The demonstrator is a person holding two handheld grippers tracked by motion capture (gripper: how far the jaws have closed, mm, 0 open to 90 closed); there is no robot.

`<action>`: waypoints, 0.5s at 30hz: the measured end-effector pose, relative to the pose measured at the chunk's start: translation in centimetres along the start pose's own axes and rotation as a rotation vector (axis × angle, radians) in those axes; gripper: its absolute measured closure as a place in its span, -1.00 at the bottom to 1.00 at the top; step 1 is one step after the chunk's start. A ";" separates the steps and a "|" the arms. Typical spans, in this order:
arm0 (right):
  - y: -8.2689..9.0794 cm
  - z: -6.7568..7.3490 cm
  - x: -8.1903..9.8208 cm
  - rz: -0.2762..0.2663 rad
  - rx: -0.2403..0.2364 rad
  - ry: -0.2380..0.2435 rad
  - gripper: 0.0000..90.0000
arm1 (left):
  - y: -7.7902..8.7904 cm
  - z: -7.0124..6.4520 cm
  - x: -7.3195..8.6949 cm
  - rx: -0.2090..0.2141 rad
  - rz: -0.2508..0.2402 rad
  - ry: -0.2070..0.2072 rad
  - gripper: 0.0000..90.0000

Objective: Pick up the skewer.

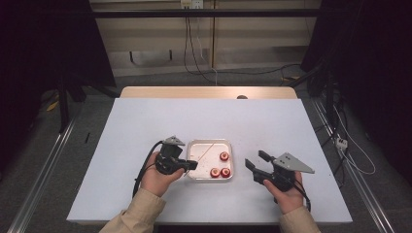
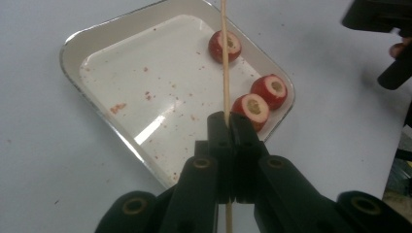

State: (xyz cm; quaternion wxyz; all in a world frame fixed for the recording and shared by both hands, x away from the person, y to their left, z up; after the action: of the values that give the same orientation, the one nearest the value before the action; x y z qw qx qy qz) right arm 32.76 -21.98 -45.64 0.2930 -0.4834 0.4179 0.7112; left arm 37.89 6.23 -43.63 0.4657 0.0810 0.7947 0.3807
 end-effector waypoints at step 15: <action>-6.7 5.2 -0.8 0.144 -0.098 0.081 1.00 | -0.5 -1.1 0.1 0.077 -0.032 -0.031 0.98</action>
State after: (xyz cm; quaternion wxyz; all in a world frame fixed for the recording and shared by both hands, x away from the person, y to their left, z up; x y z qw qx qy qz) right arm 36.23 -14.18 -45.99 0.2002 -0.4941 0.4279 0.7299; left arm 37.09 5.35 -43.71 0.4803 0.0920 0.8027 0.3412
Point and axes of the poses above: each handheld gripper's, and its own axes: y roughly backward along the jaws, x roughly out of its underside, z roughly to its left, the point moved 4 cm from there along -y, roughly forward along the jaws, and after that the axes turned 5 degrees about -y, right-handed, at the moved point
